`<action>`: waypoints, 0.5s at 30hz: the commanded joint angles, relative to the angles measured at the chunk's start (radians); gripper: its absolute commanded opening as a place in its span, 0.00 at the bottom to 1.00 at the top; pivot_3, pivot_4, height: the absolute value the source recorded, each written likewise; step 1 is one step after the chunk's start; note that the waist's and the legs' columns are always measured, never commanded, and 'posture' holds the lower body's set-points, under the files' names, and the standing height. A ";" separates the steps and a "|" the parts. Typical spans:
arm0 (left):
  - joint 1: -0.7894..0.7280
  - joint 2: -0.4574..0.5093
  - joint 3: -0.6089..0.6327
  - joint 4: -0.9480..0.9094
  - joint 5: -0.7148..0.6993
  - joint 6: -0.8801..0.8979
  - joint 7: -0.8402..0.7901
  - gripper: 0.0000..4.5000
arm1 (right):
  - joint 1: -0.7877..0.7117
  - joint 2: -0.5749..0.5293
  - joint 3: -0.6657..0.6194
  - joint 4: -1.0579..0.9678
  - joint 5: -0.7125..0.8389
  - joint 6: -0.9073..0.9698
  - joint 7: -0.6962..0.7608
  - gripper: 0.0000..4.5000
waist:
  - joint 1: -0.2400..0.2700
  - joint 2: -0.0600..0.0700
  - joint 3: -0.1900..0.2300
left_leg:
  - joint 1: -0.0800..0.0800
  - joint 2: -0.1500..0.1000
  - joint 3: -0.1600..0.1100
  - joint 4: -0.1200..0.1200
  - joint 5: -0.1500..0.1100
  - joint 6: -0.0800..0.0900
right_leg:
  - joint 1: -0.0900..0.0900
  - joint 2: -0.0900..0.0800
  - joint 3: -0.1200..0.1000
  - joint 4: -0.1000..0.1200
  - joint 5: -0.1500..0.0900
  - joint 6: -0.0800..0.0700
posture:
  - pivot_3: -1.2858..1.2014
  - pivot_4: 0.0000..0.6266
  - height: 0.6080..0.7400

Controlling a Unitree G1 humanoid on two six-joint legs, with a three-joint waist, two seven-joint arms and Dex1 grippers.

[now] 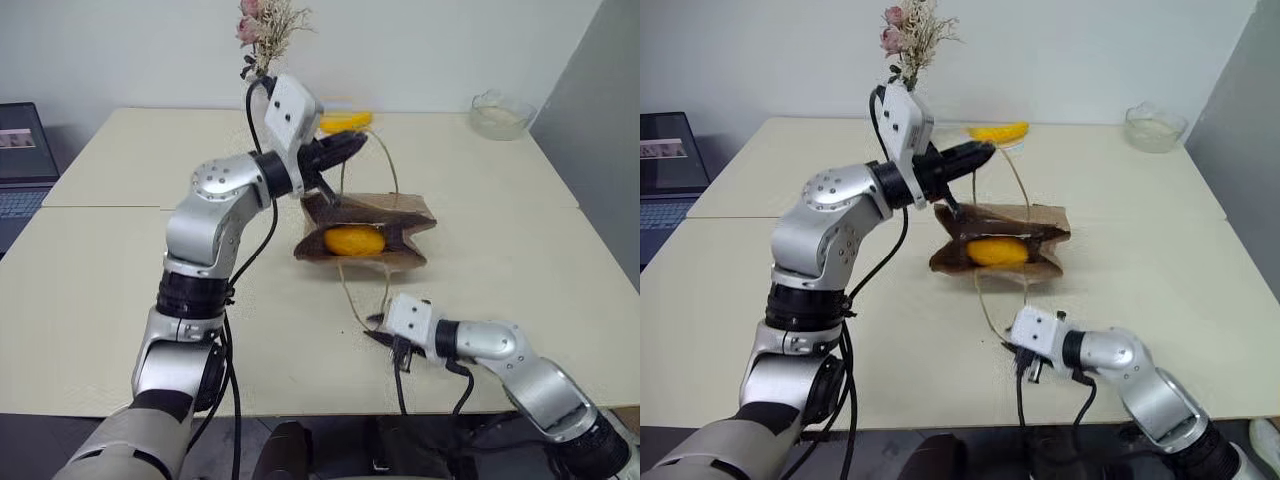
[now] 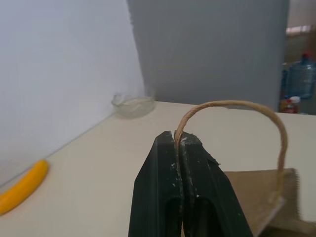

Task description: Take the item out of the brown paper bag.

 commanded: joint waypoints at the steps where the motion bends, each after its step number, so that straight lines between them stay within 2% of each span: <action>1: 0.008 0.014 0.005 -0.090 -0.042 0.026 -0.016 0.00 | -0.015 -0.063 -0.063 -0.103 0.084 0.010 0.089 0.55 | 0.001 0.000 0.000 | 0.000 0.000 0.000 0.000 -0.001 0.001 | 0.000 0.000 0.000 0.000 0.000 0.000 | 0.52 0.24 1.00; 2: 0.015 0.015 0.004 -0.101 -0.047 0.032 -0.020 0.00 | -0.020 -0.083 -0.079 -0.116 0.104 0.014 0.110 0.61 | 0.001 0.000 0.000 | 0.000 0.000 0.000 0.000 -0.001 0.002 | 0.000 0.001 0.000 0.000 0.000 0.000 | 0.52 0.24 1.00; 10: 0.041 0.024 0.003 -0.157 -0.092 0.078 -0.025 0.00 | -0.087 -0.269 -0.282 -0.175 0.382 0.130 0.300 0.61 | 0.002 -0.001 0.000 | 0.000 -0.002 0.000 0.000 -0.001 0.003 | 0.000 0.002 0.000 -0.001 0.000 0.000 | 0.52 0.24 1.00; 12: 0.043 0.029 0.008 -0.163 -0.105 0.086 -0.027 0.00 | -0.106 -0.290 -0.326 -0.159 0.447 0.160 0.316 0.61 | 0.002 -0.001 0.000 | 0.000 -0.001 0.000 -0.001 -0.002 0.003 | 0.000 0.002 0.000 -0.001 0.000 0.000 | 0.52 0.24 1.00; 15: 0.050 0.039 0.017 -0.179 -0.134 0.103 -0.036 0.00 | -0.175 -0.257 -0.392 -0.128 0.573 0.237 0.279 0.61 | 0.000 -0.001 0.000 | 0.000 0.000 0.000 -0.001 -0.002 0.003 | 0.000 0.002 0.000 -0.001 0.000 0.000 | 0.52 0.24 1.00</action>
